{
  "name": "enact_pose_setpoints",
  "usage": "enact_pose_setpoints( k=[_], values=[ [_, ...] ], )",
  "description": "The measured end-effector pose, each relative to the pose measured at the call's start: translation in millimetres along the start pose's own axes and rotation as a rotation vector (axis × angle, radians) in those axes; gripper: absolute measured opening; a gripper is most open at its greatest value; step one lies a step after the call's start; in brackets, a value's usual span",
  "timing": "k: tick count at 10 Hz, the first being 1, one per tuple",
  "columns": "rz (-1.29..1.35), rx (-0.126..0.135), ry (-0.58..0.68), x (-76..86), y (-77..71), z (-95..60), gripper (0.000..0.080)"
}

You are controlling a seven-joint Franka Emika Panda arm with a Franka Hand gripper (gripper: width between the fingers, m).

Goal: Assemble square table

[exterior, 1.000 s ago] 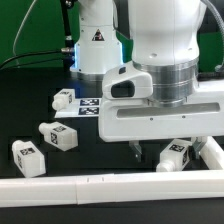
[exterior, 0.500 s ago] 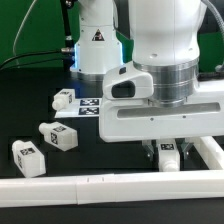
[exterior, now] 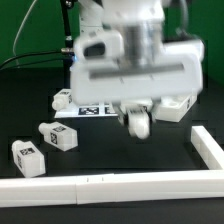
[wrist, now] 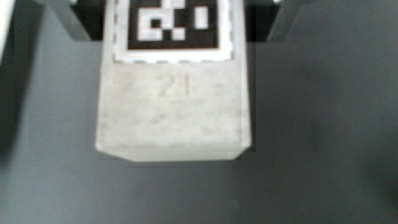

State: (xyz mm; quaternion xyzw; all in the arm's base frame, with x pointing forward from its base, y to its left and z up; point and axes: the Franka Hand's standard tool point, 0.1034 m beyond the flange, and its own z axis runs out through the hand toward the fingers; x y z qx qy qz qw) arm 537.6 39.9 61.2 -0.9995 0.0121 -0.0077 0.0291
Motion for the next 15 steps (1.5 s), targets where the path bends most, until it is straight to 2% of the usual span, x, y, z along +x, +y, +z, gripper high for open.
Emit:
enact_pose_setpoints(
  k=[2,3,4,5,6,7,9,10,12,13,15],
  values=[
    [-0.011,0.001,-0.010,1.8,-0.1,4.6,0.0281],
    [0.021,0.002,-0.014,-1.3,-5.4,3.6,0.0281],
    [0.062,0.005,-0.016,-11.3,-26.1,-2.1,0.0281],
    [0.108,0.005,-0.014,-31.6,-52.7,-8.2,0.0281],
    [0.112,-0.001,-0.018,-48.1,-70.2,-7.2,0.0281],
    [0.097,-0.002,-0.017,-48.6,-73.7,-3.6,0.0281],
    [0.092,-0.003,-0.018,-47.7,-68.2,-3.5,0.0281],
    [-0.016,0.002,-0.022,-50.2,-49.9,-0.5,0.0281],
    [-0.136,-0.013,0.003,-64.8,12.0,-3.6,0.0281],
    [-0.137,-0.018,0.009,-71.1,20.6,-3.2,0.0281],
    [-0.144,-0.017,0.009,-69.7,17.1,-2.7,0.0281]
  ],
)
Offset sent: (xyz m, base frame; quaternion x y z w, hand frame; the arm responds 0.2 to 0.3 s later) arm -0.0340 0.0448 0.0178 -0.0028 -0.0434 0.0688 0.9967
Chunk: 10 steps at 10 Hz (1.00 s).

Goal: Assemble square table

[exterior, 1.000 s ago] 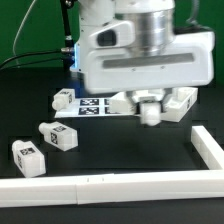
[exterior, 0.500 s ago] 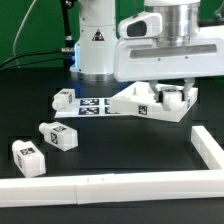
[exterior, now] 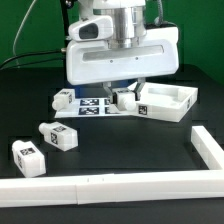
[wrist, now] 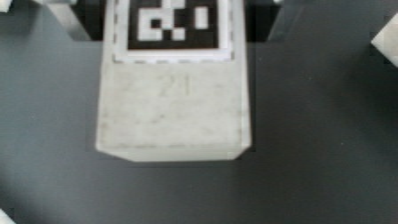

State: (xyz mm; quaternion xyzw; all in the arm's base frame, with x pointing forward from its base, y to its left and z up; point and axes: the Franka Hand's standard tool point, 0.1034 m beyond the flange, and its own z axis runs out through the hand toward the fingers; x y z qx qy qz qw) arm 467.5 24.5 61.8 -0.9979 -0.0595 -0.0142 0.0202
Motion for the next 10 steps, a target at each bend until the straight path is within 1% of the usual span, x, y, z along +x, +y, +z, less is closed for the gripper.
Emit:
enact_pose_setpoints(
  k=[2,3,4,5,6,7,8,9,10],
  values=[
    [-0.015,0.000,0.000,-1.7,2.1,1.7,0.0281],
    [-0.070,0.005,0.002,-13.1,18.9,11.9,0.0281],
    [-0.101,0.005,-0.011,-27.6,39.0,18.8,0.0281],
    [-0.105,-0.001,-0.015,-40.5,58.8,22.5,0.0281],
    [-0.092,-0.002,-0.026,-52.4,67.2,30.8,0.0281],
    [-0.094,-0.001,-0.036,-58.2,73.5,37.2,0.0281],
    [-0.085,-0.003,-0.035,-58.3,82.3,38.4,0.0281],
    [-0.079,-0.007,-0.035,-61.8,84.5,43.8,0.0281],
    [-0.072,-0.005,-0.038,-61.1,81.0,45.1,0.0281]
  ],
)
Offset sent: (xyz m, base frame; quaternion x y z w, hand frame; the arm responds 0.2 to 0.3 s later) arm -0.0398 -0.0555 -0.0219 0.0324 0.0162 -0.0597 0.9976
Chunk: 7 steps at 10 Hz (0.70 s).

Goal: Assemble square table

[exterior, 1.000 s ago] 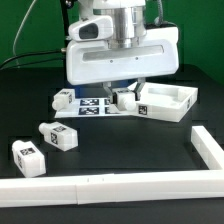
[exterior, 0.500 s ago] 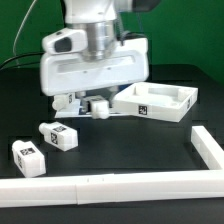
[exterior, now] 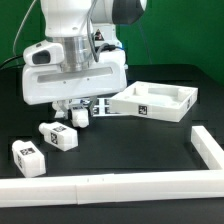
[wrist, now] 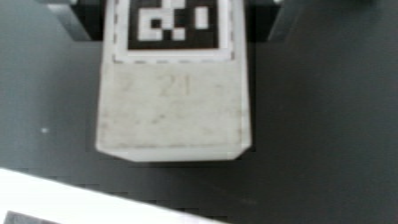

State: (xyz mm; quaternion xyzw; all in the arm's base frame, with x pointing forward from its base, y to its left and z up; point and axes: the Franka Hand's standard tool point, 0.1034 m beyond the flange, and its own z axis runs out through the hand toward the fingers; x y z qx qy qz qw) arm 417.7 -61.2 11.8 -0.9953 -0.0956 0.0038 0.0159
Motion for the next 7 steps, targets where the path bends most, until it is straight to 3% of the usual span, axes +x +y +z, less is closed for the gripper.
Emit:
enact_pose_setpoints(
  k=[2,3,4,5,7],
  values=[
    [-0.003,0.000,-0.001,-0.2,-0.3,0.3,0.0281],
    [-0.003,0.000,-0.001,-0.3,-0.3,0.4,0.0455],
    [-0.004,0.002,-0.003,-0.6,-0.9,-0.1,0.0455],
    [0.002,0.015,-0.017,-2.2,-7.2,-12.5,0.0602],
    [0.097,0.024,-0.016,-6.0,-33.7,-48.0,0.0635]
  ],
)
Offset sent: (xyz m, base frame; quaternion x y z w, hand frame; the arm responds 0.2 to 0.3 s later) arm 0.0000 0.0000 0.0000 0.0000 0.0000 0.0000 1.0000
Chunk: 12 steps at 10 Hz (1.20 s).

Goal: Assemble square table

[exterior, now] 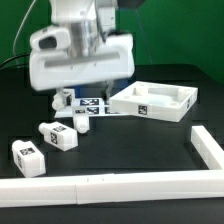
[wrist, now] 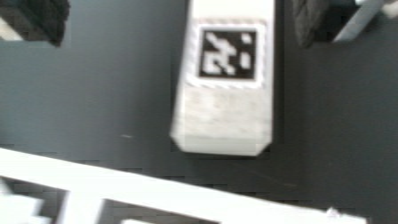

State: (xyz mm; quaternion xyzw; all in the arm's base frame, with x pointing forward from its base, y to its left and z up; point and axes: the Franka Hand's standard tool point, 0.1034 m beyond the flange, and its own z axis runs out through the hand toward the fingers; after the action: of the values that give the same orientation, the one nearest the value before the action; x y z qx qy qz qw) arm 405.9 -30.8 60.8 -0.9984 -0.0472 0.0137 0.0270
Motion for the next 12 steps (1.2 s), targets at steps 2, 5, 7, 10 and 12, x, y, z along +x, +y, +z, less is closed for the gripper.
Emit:
enact_pose_setpoints(
  k=[2,5,7,10,12],
  values=[
    [-0.042,-0.014,-0.001,14.3,-22.4,-5.6,0.0649],
    [-0.035,-0.010,-0.005,13.0,-23.2,-3.2,0.0649],
    [-0.129,-0.003,-0.033,1.0,-53.8,7.7,0.0649],
    [-0.236,-0.008,-0.036,-6.9,-101.4,13.0,0.0649],
    [-0.234,-0.008,-0.038,-7.1,-100.5,13.7,0.0649]
  ],
)
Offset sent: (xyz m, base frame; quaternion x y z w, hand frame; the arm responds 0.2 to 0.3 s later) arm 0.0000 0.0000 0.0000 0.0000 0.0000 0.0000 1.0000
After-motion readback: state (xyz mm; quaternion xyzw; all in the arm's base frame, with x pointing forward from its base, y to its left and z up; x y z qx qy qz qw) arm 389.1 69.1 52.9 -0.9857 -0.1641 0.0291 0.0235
